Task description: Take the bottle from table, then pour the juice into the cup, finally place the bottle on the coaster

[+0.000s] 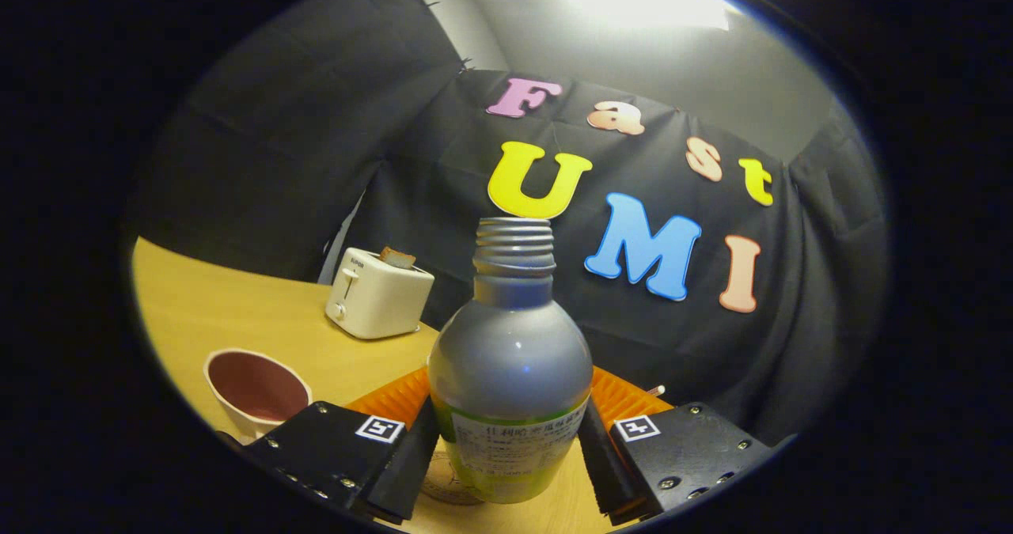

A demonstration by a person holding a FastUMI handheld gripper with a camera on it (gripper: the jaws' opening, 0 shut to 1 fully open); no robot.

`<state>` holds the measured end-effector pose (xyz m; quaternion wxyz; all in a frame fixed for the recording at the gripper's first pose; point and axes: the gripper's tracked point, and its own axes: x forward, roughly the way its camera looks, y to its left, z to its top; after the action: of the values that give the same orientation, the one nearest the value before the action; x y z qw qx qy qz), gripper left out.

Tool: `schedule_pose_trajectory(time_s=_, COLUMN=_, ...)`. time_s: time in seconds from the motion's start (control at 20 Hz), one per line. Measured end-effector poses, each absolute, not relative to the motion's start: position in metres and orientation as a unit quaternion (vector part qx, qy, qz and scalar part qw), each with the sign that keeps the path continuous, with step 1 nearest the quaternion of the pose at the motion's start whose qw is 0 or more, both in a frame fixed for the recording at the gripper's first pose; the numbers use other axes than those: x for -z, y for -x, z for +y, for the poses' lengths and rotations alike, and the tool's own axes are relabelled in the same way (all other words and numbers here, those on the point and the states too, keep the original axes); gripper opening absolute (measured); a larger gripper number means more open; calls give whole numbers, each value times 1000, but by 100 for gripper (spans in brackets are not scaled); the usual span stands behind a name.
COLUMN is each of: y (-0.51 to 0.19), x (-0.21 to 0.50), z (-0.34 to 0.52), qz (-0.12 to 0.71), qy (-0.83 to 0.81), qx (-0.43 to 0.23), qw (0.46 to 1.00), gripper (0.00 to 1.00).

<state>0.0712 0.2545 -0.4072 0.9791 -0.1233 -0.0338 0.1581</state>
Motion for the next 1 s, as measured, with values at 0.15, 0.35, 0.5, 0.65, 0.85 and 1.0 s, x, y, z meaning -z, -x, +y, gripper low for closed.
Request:
schedule_pose_trajectory(time_s=0.15, y=-82, x=414, z=247, qz=10, qy=40, qx=-166, qw=985, gripper=82)
schedule_pose_trajectory(time_s=0.35, y=-99, x=433, z=240, qz=67, qy=-22, qx=-167, qw=984, gripper=82)
schedule_pose_trajectory(time_s=0.5, y=-108, x=442, z=240, qz=85, qy=-40, qx=-164, qw=982, gripper=82)
schedule_pose_trajectory(time_s=0.65, y=-118, x=449, z=241, qz=92, qy=-43, qx=-158, qw=982, gripper=81)
schedule_pose_trajectory(time_s=0.85, y=-125, x=460, z=252, qz=95, qy=-28, qx=-156, qw=983, gripper=82)
schedule_pose_trajectory(time_s=1.0, y=-127, x=462, z=252, qz=91, qy=-9, qx=-151, qw=984, gripper=82)
